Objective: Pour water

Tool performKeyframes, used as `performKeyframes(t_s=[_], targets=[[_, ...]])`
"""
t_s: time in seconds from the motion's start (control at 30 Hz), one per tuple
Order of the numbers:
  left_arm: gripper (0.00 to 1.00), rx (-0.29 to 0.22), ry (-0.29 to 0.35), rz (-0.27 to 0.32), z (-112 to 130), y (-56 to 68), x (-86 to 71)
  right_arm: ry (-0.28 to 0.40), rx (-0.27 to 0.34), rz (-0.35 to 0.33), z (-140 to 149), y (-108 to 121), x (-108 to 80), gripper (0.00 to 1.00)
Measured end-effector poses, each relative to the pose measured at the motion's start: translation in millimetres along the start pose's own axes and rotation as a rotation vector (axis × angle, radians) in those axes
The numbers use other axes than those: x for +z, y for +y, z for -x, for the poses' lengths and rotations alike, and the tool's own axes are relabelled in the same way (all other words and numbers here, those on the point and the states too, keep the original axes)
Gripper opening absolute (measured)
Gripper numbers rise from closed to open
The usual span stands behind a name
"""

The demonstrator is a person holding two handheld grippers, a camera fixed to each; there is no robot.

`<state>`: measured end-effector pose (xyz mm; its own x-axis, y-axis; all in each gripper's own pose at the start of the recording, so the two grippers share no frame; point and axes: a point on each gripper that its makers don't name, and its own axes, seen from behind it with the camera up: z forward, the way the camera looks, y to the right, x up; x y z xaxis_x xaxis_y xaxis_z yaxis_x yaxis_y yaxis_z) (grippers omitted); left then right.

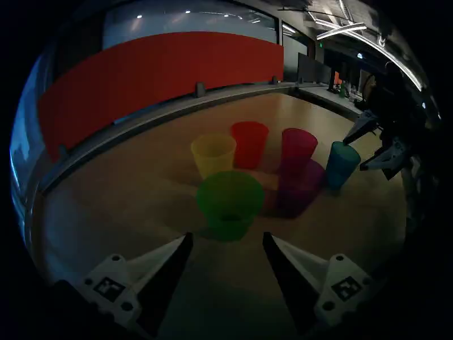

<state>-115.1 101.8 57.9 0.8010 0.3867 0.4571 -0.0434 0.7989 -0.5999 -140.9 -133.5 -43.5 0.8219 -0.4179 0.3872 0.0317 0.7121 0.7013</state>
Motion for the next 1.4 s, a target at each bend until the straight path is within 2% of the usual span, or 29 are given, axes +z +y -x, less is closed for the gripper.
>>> performKeyframes(t_s=[0.9,1.4], targets=[[0.92,0.006,0.000,0.044,-17.7,4.2,37.3,-0.009,0.014,-0.019,0.4,-0.2,18.0,1.00],[0.92,0.013,0.024,0.057,-29.4,7.1,44.4,-0.010,0.013,-0.026,-0.2,-0.9,23.8,1.00]])
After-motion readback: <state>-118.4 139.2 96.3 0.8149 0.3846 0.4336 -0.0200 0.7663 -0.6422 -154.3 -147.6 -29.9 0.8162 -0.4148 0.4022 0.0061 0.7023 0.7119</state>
